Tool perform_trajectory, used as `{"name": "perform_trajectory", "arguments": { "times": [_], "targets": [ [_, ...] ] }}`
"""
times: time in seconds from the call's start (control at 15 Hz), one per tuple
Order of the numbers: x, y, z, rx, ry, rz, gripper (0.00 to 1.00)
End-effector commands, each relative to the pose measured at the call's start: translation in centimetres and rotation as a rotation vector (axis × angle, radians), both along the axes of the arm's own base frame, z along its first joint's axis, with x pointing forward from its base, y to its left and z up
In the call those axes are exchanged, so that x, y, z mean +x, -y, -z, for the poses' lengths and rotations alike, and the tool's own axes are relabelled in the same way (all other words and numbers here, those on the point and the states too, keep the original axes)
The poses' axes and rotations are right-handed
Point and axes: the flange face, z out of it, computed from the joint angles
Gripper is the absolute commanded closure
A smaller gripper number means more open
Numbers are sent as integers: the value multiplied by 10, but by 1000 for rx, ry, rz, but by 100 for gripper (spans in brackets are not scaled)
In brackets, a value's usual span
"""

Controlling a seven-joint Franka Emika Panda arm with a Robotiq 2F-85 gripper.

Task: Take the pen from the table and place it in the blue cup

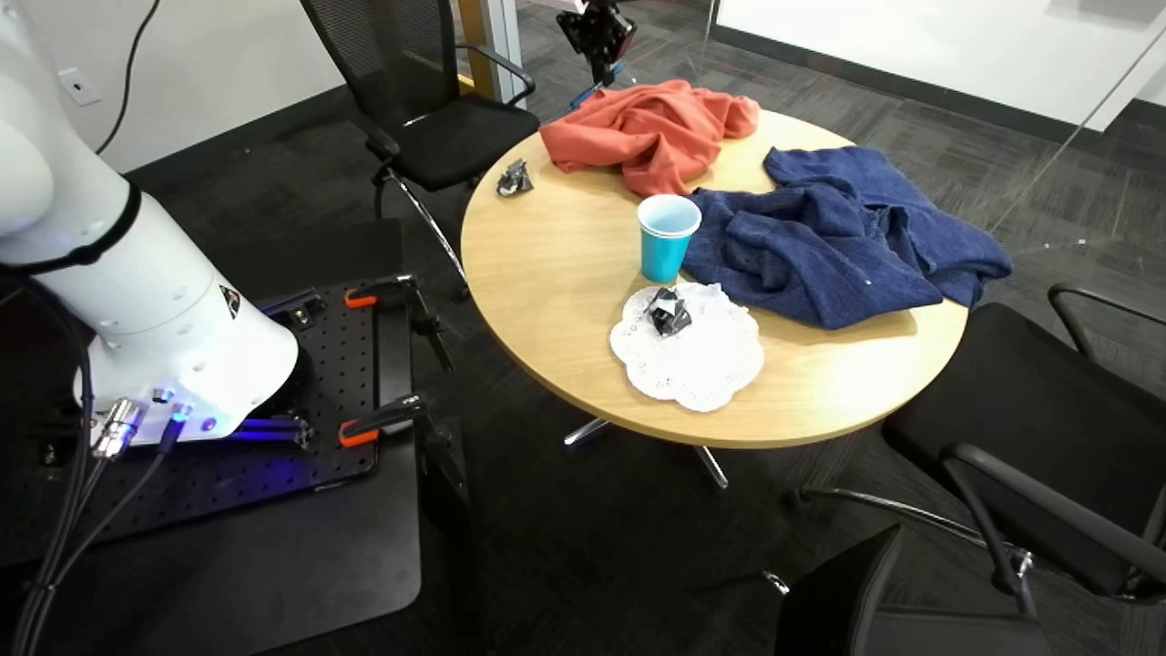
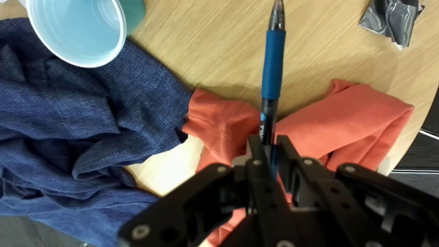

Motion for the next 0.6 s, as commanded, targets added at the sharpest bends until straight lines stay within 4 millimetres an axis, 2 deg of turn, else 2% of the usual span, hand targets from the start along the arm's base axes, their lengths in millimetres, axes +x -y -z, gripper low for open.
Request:
{"name": "perform_trajectory", "arguments": {
  "times": [0.0,0.07,0.13,0.53],
  "targets": [
    [0,0,1,-1,-3,0,85],
    [1,1,1,-1,-4,1,85],
    [1,1,2,-1,-4,1,96],
    [14,22,0,-88,157,202,96]
  ]
}}
